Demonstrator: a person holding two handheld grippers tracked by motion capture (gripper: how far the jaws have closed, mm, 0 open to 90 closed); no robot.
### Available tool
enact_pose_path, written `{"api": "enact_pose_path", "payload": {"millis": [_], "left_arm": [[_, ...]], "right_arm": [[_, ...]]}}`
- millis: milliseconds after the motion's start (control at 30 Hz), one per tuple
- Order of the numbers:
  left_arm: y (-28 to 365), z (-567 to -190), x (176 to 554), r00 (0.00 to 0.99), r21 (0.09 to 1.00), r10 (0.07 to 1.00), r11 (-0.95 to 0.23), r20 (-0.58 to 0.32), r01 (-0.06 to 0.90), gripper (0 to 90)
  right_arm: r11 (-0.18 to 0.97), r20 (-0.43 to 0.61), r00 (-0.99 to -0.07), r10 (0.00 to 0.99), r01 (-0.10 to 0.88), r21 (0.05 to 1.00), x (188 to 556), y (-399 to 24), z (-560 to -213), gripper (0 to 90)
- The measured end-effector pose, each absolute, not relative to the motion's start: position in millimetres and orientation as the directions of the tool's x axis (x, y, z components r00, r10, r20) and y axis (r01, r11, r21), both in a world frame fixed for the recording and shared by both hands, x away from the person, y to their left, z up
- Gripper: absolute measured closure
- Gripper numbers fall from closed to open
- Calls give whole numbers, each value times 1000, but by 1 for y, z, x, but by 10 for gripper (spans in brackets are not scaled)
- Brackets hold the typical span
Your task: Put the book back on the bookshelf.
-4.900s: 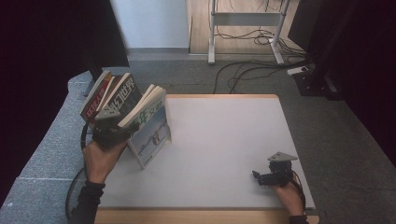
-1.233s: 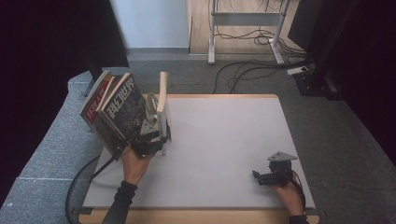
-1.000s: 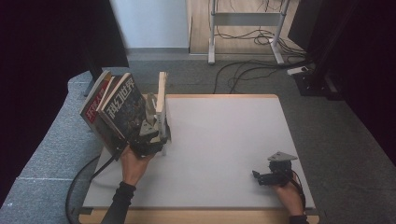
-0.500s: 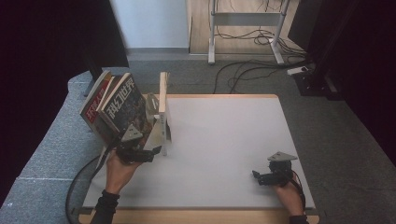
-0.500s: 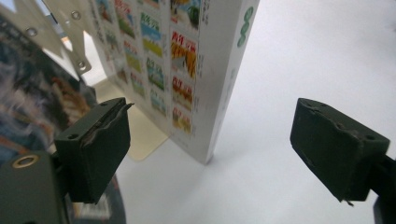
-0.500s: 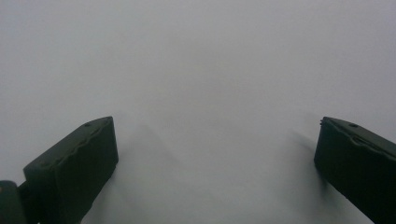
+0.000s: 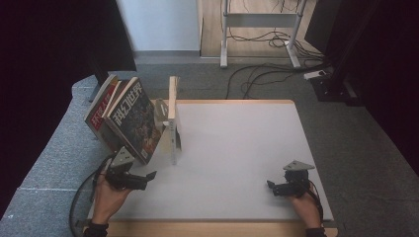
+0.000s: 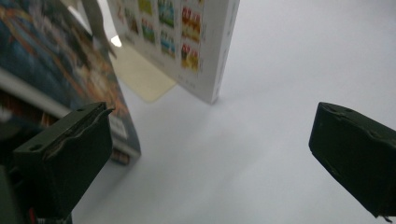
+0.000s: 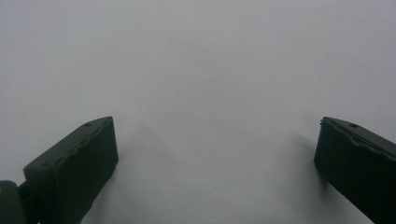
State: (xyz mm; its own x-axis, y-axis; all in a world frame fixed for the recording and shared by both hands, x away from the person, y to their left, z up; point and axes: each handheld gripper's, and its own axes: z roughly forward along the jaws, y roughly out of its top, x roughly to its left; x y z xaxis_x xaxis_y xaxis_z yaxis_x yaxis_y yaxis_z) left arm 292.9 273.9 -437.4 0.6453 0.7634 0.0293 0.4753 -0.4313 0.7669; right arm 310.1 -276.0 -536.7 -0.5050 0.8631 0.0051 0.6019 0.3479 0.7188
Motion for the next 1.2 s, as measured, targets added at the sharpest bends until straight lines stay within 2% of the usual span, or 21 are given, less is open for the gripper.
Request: {"api": "enact_pose_path", "payload": {"millis": [367,667,1200], "left_arm": [[287,-469,282,642,766,767,-408,-8,497,0],[270,-497,286,668,724,744,-466,10,509,0],[247,-525,299,707,685,706,-503,-27,528,0]], "right_arm": [[348,5,-505,863,602,719,310,-276,-537,0],[348,4,-504,863,601,720,310,-276,-537,0],[347,4,-504,864,601,720,310,-276,-537,0]]}}
